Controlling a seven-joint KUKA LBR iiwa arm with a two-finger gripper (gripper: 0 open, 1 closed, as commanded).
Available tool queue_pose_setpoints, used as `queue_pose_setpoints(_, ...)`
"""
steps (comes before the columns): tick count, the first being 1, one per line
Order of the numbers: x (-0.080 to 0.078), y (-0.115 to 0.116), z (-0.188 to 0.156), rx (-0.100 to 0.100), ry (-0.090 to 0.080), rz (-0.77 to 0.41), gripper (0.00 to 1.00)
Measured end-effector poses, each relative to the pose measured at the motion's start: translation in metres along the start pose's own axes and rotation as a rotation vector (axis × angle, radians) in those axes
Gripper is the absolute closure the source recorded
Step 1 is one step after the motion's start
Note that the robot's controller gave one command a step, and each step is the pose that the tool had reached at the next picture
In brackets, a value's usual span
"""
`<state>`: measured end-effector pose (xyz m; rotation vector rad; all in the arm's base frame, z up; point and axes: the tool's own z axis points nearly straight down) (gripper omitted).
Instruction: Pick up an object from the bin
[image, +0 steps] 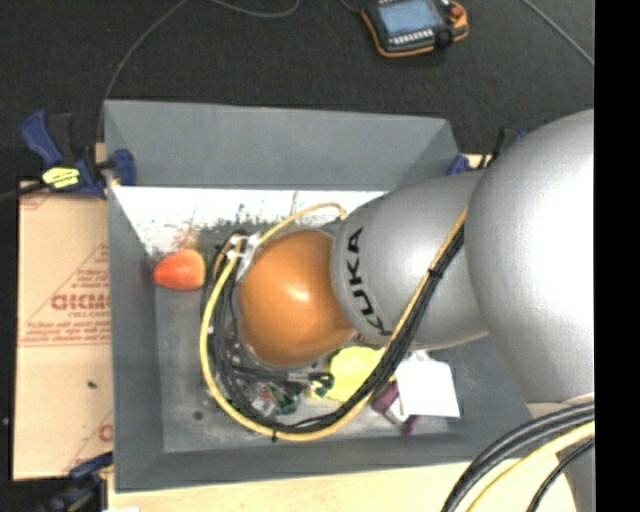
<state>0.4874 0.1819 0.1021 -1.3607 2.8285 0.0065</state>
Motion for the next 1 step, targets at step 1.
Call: queue_pose_setpoints(1,-0.0021,-0.0012,-0.0481,0.004,-0.006,0.000,1.00)
